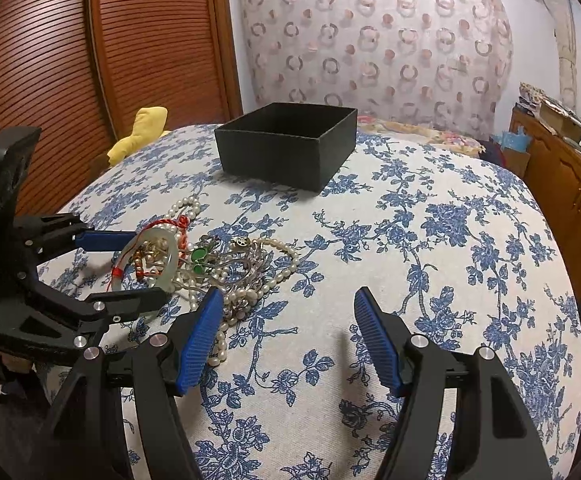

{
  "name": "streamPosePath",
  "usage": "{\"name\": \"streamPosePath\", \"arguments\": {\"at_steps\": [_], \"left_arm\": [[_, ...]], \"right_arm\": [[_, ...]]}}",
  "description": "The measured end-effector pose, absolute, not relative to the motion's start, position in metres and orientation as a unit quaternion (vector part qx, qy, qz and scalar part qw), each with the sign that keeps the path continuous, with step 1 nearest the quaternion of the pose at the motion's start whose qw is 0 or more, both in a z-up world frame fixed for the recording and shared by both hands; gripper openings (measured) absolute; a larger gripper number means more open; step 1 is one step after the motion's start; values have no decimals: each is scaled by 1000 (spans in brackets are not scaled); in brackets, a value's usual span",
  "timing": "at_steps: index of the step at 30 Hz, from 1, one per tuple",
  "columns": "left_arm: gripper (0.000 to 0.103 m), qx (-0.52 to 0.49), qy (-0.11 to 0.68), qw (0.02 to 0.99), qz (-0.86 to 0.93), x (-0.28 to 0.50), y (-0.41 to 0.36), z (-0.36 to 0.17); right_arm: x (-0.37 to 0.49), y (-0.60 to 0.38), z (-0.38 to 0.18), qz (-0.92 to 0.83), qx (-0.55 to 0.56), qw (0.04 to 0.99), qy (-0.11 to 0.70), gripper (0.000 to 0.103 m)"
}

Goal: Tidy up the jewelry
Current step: 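Return the left tool to the pile and grasp the jade bangle with red string, then grasp and lift the silver hairpins with the right tool while the left tool holds the jade bangle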

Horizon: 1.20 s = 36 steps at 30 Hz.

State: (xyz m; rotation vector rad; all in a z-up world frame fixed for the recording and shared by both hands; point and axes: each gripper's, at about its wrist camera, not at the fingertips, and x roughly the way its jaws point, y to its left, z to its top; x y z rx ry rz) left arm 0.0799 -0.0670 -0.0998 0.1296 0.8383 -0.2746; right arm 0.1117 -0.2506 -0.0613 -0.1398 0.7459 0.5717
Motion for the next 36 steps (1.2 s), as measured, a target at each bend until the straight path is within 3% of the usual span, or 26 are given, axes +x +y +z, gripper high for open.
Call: {"name": "streamPosePath", "arguments": {"at_steps": [13,20,28,32,36], "left_arm": [[69,25,364,921,-138,50,-41,-80],[69,16,361,923,-132,51,-35,-80],[69,12,360,923,-138,49,-35,-81],[69,13,359,923,-139,49,-35,-81],[69,12,357,924,-137,49,-34,-80]], "right_arm": [[112,-245,-61,275,-81,885,366,70],[119,-231,-58,304,-63,871,381,50],[144,-224,-68,301,-19,857,418,40],[148,-222,-71,306,-14,849,430,24],[149,-225,-66,307,-14,852,424,16]]}}
